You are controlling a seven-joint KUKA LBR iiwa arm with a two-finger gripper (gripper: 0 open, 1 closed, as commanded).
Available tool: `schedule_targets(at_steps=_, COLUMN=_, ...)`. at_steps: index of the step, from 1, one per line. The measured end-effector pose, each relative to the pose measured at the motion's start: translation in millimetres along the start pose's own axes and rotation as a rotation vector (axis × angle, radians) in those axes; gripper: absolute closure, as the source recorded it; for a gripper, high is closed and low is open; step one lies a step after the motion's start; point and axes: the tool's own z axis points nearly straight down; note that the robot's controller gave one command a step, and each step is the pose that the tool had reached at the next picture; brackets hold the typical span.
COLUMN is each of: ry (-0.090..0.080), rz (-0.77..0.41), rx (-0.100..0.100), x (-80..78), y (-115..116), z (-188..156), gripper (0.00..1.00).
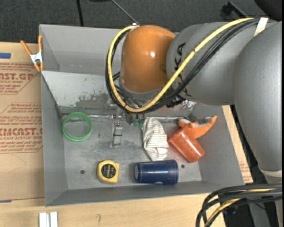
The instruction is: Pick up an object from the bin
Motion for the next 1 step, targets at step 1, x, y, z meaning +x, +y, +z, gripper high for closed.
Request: schedule_targets(at_steps=1, ry=-0.020, rz=-0.009, rx=-0.004, x=1.0, y=-24.3, z=11.1, gripper=0.00)
